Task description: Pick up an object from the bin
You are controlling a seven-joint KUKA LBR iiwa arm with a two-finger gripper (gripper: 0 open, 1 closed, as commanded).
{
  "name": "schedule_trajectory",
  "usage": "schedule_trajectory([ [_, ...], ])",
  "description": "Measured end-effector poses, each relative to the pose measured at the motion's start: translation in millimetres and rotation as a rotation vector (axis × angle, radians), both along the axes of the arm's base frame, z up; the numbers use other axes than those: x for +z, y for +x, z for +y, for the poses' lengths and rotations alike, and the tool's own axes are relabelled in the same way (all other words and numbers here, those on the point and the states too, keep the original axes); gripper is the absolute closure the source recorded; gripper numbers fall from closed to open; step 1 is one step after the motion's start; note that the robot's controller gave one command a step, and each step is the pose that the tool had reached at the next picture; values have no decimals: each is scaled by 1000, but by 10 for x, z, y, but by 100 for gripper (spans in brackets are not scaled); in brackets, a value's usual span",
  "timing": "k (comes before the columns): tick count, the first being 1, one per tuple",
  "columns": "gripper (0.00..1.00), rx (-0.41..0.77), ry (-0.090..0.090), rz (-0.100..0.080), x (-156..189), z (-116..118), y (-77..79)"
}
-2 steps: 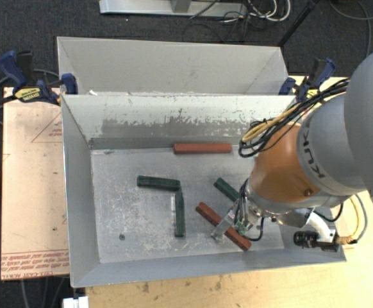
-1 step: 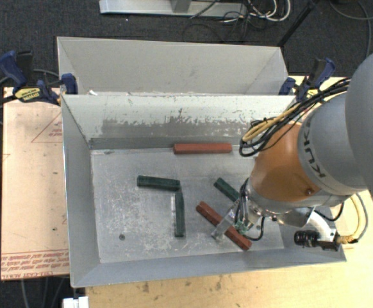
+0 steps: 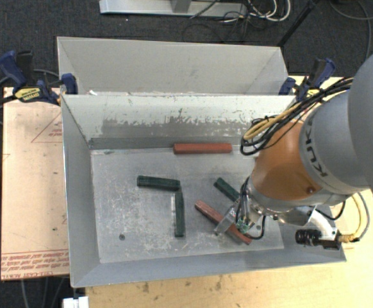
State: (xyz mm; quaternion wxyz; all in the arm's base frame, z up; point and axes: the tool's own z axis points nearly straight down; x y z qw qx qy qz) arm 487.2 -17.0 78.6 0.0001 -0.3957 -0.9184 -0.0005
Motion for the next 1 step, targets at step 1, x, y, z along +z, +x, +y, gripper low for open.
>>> schedule_trajectory([
  [1, 100, 3, -1, -6, 705, 2, 16],
])
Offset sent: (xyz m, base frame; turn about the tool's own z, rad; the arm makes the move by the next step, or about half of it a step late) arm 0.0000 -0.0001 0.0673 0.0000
